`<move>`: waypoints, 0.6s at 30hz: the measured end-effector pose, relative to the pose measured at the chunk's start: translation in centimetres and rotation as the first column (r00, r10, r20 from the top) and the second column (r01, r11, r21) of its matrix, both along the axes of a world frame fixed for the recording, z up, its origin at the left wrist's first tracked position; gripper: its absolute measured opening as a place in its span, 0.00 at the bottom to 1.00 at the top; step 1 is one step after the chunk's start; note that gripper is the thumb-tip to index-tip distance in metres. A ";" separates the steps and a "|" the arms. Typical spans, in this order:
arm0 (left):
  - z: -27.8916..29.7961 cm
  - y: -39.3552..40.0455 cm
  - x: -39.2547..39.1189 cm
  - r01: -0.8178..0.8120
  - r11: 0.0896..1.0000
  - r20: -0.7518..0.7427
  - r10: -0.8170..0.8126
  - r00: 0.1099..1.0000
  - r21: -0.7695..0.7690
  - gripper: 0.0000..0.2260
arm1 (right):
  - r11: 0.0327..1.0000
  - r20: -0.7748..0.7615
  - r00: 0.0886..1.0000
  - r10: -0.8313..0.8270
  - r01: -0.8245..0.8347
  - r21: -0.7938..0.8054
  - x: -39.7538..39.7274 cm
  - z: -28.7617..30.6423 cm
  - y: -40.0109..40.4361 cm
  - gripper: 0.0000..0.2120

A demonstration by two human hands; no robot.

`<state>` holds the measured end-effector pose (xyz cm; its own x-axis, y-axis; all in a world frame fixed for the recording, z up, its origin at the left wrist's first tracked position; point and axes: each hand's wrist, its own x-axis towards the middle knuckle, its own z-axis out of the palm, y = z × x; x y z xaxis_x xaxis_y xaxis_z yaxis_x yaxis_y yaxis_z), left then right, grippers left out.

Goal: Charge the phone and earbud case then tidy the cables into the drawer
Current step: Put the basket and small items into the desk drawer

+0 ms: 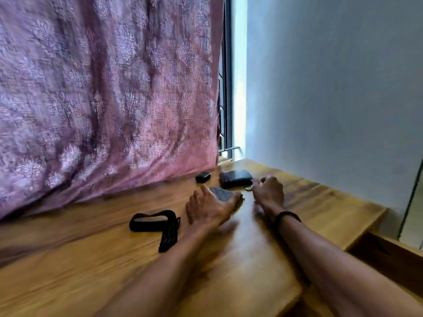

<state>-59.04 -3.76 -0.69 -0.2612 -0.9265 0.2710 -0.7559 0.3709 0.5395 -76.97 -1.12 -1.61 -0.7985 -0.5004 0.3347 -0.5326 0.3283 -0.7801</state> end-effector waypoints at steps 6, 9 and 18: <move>-0.9 -2.7 -3.1 -0.196 0.979 0.122 0.189 0.974 0.048 0.58 | 0.969 -0.045 0.991 -0.124 0.130 0.210 -2.5 1.1 -4.7 0.42; -1.5 -3.1 -3.4 -0.194 0.981 0.095 0.192 0.977 0.008 0.58 | 0.929 -0.094 0.995 -0.034 0.066 0.364 -3.0 0.9 -7.3 0.47; -1.1 -1.9 -3.2 0.049 0.955 -0.284 -0.136 0.949 -0.292 0.32 | 0.937 -0.131 0.981 0.146 -0.095 0.336 -3.9 0.1 -8.7 0.45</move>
<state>-62.27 -5.66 -1.82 -0.2092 -0.7781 0.5923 -0.5315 0.5989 0.5991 -80.84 -9.86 -1.46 -0.6783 -0.6916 0.2482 -0.6872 0.4775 -0.5475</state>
